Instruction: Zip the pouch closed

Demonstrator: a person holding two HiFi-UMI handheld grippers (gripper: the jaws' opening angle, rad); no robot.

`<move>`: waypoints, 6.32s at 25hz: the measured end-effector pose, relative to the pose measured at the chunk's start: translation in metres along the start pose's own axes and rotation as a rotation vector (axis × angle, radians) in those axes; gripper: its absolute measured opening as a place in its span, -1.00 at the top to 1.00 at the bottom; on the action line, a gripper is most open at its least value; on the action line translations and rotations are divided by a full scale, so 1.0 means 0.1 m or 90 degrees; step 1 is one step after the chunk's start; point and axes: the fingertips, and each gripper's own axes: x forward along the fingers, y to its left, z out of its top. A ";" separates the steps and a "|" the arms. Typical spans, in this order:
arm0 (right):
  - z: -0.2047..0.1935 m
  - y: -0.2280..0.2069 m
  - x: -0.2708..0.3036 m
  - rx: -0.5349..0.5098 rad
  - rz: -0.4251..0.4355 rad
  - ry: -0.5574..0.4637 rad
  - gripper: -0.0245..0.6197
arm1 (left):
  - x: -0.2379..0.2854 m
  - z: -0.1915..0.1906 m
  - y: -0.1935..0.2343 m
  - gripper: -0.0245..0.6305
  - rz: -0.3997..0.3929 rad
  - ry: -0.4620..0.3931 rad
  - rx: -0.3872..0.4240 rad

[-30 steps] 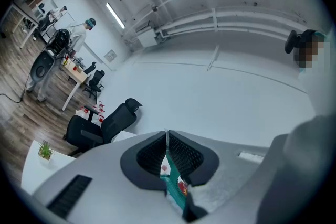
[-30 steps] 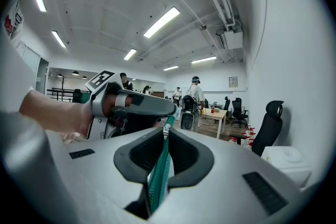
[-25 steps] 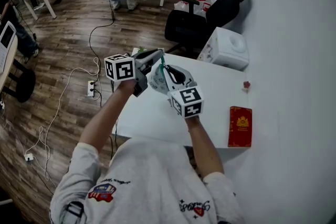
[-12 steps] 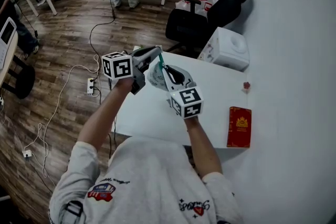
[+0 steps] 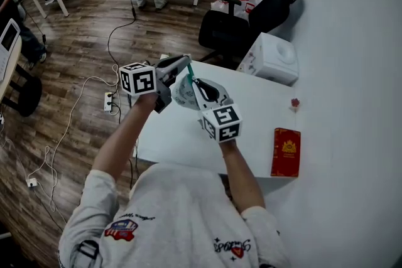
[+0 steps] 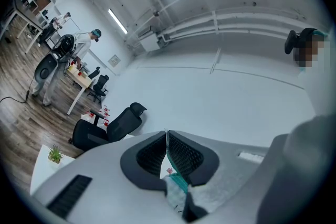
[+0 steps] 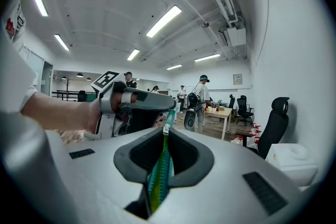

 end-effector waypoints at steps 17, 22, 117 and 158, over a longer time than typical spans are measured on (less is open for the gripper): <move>-0.02 0.01 -0.04 0.003 -0.002 0.002 0.81 | 0.01 0.00 -0.01 0.88 -0.009 -0.002 -0.006; -0.06 0.01 -0.06 0.003 0.000 0.005 0.81 | 0.00 -0.03 0.01 0.88 -0.006 -0.003 -0.011; -0.44 -0.02 -0.34 0.009 0.019 0.027 0.81 | -0.05 -0.13 0.24 0.88 0.026 -0.003 -0.016; -0.68 0.02 -0.64 0.027 0.004 0.041 0.81 | -0.08 -0.02 0.33 0.88 0.052 -0.019 -0.013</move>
